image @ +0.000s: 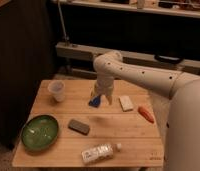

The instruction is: Move the arm in a circular motion

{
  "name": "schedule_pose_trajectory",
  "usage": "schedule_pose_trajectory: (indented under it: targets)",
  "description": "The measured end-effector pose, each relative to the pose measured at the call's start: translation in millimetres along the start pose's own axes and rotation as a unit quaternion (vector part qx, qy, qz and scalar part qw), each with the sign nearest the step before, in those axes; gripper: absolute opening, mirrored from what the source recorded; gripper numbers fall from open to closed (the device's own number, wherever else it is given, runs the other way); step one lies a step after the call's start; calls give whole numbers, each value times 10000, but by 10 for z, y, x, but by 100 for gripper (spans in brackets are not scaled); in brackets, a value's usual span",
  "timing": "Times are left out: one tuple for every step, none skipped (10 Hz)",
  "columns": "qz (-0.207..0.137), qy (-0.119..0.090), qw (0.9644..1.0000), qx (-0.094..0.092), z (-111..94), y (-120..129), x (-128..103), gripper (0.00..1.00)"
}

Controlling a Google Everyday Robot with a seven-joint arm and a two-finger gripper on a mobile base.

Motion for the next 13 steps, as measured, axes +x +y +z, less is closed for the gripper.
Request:
schedule_pose_trajectory:
  targets:
    - [45, -5, 10000, 12, 1, 103, 41, 65]
    - [78, -13, 10000, 49, -16, 248, 79, 65]
    - [76, -13, 9999, 85, -23, 406, 132, 65]
    - [62, -9, 9999, 102, -26, 501, 164, 65]
    - [46, -17, 9999, 121, -19, 557, 150, 65]
    - [20, -22, 9999, 132, -11, 556, 107, 65]
    - [14, -21, 9999, 169, -15, 568, 26, 65]
    - [41, -28, 9998, 195, -17, 641, -66, 65]
    - [43, -19, 9998, 207, -26, 746, -134, 65]
    - [-16, -6, 9998, 208, -32, 808, -195, 65]
    - [-110, 2, 9997, 206, -22, 800, -256, 65]
    - [-223, 7, 9996, 165, -2, 746, -300, 65]
    - [-356, 18, 9993, 124, 4, 630, -320, 65]
